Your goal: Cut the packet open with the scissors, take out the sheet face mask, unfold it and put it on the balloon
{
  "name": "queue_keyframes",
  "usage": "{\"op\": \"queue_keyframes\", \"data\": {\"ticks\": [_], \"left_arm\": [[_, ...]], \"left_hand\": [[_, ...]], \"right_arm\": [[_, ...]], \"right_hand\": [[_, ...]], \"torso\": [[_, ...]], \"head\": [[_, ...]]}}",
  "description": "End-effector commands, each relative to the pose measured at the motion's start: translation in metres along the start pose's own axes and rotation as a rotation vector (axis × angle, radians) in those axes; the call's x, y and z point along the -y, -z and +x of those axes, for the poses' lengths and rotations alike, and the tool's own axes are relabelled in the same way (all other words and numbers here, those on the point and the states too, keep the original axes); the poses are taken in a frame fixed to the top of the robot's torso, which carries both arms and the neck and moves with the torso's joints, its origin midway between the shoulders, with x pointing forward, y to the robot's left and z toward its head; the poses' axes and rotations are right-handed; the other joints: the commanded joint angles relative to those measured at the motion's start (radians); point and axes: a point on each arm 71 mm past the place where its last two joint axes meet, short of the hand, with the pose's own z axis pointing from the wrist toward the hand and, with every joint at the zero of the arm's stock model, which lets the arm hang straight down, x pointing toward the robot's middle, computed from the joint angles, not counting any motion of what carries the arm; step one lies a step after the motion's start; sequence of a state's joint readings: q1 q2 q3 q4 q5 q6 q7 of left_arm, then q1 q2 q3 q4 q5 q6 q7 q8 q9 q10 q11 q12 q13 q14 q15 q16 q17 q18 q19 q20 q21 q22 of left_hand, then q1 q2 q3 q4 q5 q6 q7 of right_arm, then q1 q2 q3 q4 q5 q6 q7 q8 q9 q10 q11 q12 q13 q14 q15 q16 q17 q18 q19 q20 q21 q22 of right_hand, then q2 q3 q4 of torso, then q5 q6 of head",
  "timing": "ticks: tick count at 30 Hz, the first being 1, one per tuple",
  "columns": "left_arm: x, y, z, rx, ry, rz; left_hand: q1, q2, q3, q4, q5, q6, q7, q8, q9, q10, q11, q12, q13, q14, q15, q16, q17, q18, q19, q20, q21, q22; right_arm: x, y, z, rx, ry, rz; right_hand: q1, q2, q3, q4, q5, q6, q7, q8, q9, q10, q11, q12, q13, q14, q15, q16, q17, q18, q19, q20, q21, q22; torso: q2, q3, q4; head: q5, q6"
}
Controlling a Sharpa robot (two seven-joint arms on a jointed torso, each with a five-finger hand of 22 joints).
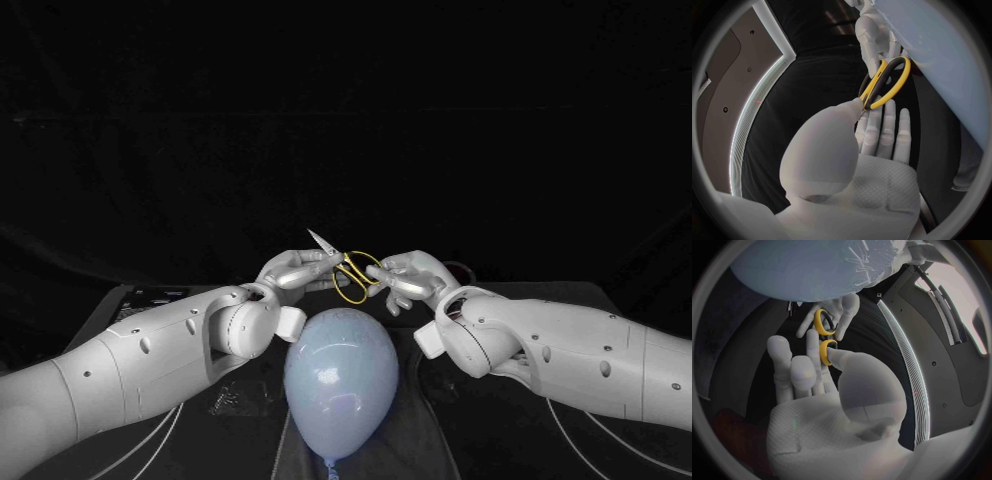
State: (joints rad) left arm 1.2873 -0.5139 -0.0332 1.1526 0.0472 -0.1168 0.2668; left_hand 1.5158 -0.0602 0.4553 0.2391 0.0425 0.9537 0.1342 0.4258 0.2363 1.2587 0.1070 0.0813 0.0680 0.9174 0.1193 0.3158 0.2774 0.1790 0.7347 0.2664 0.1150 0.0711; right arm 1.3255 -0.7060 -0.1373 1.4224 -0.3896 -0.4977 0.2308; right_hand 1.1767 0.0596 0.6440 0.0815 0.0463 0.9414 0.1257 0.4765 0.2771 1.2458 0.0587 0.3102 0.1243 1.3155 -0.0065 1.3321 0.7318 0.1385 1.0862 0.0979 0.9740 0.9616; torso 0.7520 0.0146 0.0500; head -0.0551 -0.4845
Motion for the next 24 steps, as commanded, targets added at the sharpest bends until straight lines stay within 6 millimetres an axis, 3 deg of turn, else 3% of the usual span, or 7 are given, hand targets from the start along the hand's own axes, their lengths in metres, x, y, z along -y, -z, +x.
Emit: {"op": "queue_keyframes", "data": {"ticks": [1, 3, 7, 9, 12, 16, 24], "left_arm": [[0.004, 0.000, -0.001, 0.014, -0.006, 0.025], [0.004, 0.000, -0.001, 0.016, -0.007, 0.026], [0.004, 0.000, -0.002, 0.024, -0.011, 0.026], [0.004, 0.000, -0.003, 0.029, -0.014, 0.026], [0.004, 0.000, -0.003, 0.041, -0.021, 0.027], [0.004, 0.000, -0.006, 0.067, -0.031, 0.030], [0.005, 0.000, -0.015, 0.170, -0.056, 0.047]], "left_hand": [[-0.005, 0.004, 0.012, -0.011, 0.007, 0.009, -0.002, 0.011, 0.023, 0.023, -0.010, 0.006, 0.004, 0.007, -0.004, -0.007, 0.003, 0.009, 0.005, -0.001, 0.005, -0.001], [-0.007, -0.003, 0.039, -0.028, 0.007, 0.008, -0.001, 0.017, 0.032, 0.028, -0.012, 0.004, 0.003, 0.006, -0.002, -0.013, 0.005, 0.010, -0.007, -0.011, -0.003, -0.003], [-0.045, -0.030, 0.120, -0.062, 0.004, 0.007, -0.001, 0.029, 0.050, 0.037, -0.013, -0.002, 0.002, 0.008, -0.001, -0.027, 0.011, 0.010, -0.022, -0.011, -0.014, -0.003], [-0.061, -0.037, 0.141, -0.074, 0.007, 0.007, -0.001, 0.033, 0.056, 0.042, -0.013, -0.001, 0.003, 0.007, 0.000, -0.033, 0.013, 0.010, -0.024, -0.011, -0.016, -0.003], [-0.080, -0.042, 0.164, -0.088, 0.008, 0.005, -0.001, 0.037, 0.064, 0.045, -0.012, -0.002, 0.003, 0.006, 0.001, -0.038, 0.016, 0.010, -0.028, -0.009, -0.018, -0.003], [-0.107, -0.046, 0.191, -0.106, 0.007, 0.002, -0.001, 0.041, 0.073, 0.046, -0.011, -0.005, 0.003, 0.003, 0.003, -0.046, 0.019, 0.009, -0.058, -0.007, -0.026, -0.005], [-0.137, -0.047, 0.219, -0.129, 0.007, -0.002, -0.002, 0.046, 0.084, 0.046, -0.010, -0.007, 0.003, -0.007, 0.007, -0.059, 0.023, 0.009, -0.118, 0.000, -0.042, -0.010]], "right_arm": [[0.002, 0.000, -0.003, 0.019, -0.002, 0.018], [0.003, 0.000, -0.004, 0.028, -0.011, 0.026], [0.003, 0.000, -0.003, 0.032, -0.027, 0.029], [0.002, 0.000, -0.003, 0.031, -0.031, 0.027], [0.002, 0.001, -0.004, 0.029, -0.036, 0.022], [0.002, 0.002, -0.006, 0.029, -0.041, 0.015], [0.003, 0.009, -0.021, 0.053, -0.017, -0.016]], "right_hand": [[-0.029, -0.071, -0.006, -0.035, 0.002, -0.048, 0.025, -0.026, 0.001, -0.056, 0.021, -0.037, -0.010, -0.055, 0.015, -0.043, -0.100, 0.028, -0.070, 0.010, -0.075, -0.070], [-0.057, -0.144, -0.056, -0.038, 0.008, -0.094, 0.051, -0.052, -0.005, -0.112, 0.045, -0.071, -0.022, -0.167, 0.036, -0.137, -0.291, 0.030, -0.128, 0.022, -0.136, -0.117], [-0.068, -0.188, -0.123, -0.034, 0.004, -0.132, 0.077, -0.081, -0.006, -0.157, 0.073, -0.101, -0.033, -0.258, 0.066, -0.221, -0.321, 0.026, -0.191, 0.049, -0.213, -0.160], [-0.063, -0.195, -0.165, -0.026, 0.005, -0.144, 0.088, -0.100, -0.005, -0.180, 0.090, -0.116, -0.041, -0.343, 0.085, -0.312, -0.358, 0.024, -0.246, 0.070, -0.294, -0.210], [-0.044, -0.184, -0.220, -0.014, 0.005, -0.148, 0.102, -0.124, 0.001, -0.194, 0.110, -0.125, -0.051, -0.446, 0.115, -0.468, -0.423, 0.031, -0.312, 0.101, -0.433, -0.309], [-0.018, -0.179, -0.303, 0.002, 0.004, -0.149, 0.109, -0.156, 0.010, -0.212, 0.116, -0.135, -0.058, -0.492, 0.138, -0.643, -0.487, 0.042, -0.326, 0.144, -0.583, -0.437], [0.024, -0.141, -0.368, 0.019, 0.005, -0.130, 0.109, -0.185, 0.017, -0.221, 0.120, -0.146, -0.059, -0.467, 0.148, -0.797, -0.522, 0.045, -0.298, 0.158, -0.683, -0.541]], "torso": [[0.000, -0.0004, 0.0014], [0.000, -0.0002, 0.0010], [-0.001, -0.0002, -0.0007], [0.000, 0.0000, -0.0006], [0.000, 0.0005, 0.0003], [0.000, 0.0008, -0.0003], [-0.001, 0.0010, -0.0011]], "head": [[0.001, -0.002], [0.002, -0.002], [0.002, -0.002], [0.002, -0.001], [0.002, 0.000], [0.004, 0.002], [0.007, 0.007]]}}
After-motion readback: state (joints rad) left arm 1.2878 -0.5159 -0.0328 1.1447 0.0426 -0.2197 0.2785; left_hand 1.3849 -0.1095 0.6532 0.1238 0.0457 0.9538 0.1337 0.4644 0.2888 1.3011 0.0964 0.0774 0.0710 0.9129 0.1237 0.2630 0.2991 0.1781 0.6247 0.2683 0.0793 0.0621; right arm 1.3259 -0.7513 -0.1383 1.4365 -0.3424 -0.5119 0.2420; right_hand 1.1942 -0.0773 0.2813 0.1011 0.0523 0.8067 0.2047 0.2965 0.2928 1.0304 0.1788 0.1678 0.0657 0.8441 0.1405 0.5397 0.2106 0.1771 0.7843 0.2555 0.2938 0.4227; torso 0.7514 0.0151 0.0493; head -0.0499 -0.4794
